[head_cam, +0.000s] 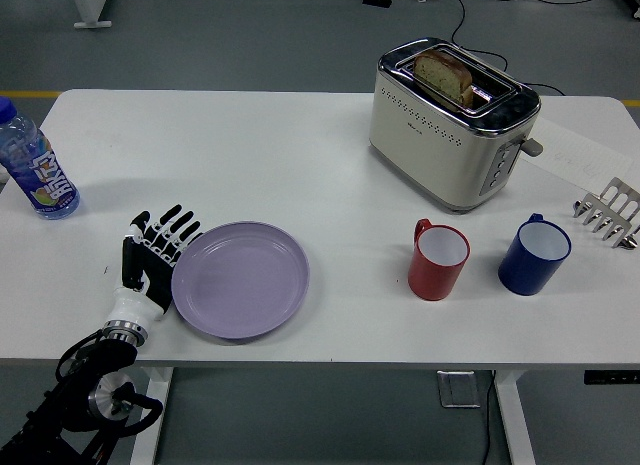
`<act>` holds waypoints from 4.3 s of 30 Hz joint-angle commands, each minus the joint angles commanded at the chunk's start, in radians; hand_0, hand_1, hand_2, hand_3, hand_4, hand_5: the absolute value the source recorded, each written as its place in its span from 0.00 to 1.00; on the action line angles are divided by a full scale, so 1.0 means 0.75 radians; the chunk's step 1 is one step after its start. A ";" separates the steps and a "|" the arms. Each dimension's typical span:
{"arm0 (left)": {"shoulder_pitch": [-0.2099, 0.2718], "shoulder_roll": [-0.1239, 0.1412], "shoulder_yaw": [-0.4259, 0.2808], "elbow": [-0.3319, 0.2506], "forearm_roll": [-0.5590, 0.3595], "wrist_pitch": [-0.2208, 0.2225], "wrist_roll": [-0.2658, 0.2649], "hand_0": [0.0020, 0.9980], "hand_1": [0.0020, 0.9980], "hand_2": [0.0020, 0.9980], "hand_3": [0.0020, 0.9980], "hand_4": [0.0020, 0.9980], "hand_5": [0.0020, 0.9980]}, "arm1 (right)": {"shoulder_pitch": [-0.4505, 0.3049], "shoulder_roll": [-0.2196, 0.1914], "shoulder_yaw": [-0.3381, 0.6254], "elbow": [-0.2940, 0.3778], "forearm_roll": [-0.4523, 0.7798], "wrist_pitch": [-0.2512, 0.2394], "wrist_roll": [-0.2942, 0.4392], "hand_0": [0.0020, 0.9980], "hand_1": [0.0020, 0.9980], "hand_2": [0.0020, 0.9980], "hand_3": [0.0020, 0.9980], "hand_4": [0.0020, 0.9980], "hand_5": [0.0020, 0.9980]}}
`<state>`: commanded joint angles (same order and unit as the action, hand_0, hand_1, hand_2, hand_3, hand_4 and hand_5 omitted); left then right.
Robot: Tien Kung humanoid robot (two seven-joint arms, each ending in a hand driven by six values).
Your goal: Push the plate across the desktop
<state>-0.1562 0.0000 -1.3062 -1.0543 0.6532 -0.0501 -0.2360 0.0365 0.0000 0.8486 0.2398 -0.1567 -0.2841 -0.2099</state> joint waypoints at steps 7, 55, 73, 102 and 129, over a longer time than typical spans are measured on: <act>-0.010 0.000 0.051 0.005 -0.017 -0.001 -0.001 0.77 0.76 0.73 0.71 0.56 1.00 | 0.002 0.000 0.000 -0.001 0.000 0.000 0.002 0.60 0.55 0.64 0.63 0.38 0.56; -0.088 0.000 0.170 0.017 -0.063 -0.001 -0.009 0.76 0.76 0.73 0.71 0.56 1.00 | 0.010 0.000 -0.013 0.002 -0.004 0.002 0.001 0.60 0.55 0.64 0.63 0.38 0.56; -0.128 0.001 -0.027 -0.031 -0.005 0.013 0.010 0.76 0.76 0.73 0.71 0.55 1.00 | 0.008 0.000 -0.009 0.001 -0.006 0.002 0.003 0.60 0.55 0.64 0.63 0.38 0.55; 0.059 0.333 -0.469 -0.144 0.010 0.038 0.041 0.77 0.76 0.73 0.71 0.56 1.00 | -0.009 0.000 -0.035 0.000 0.045 0.004 0.014 0.60 0.55 0.64 0.63 0.38 0.55; 0.098 0.357 -0.667 -0.111 -0.001 0.053 0.047 0.77 0.76 0.73 0.70 0.57 1.00 | -0.006 0.000 -0.046 -0.003 0.074 0.002 0.024 0.60 0.54 0.64 0.63 0.38 0.56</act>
<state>-0.0827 0.2678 -1.8067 -1.1372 0.6524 -0.0103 -0.2007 0.0320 0.0000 0.8139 0.2376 -0.1012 -0.2827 -0.1918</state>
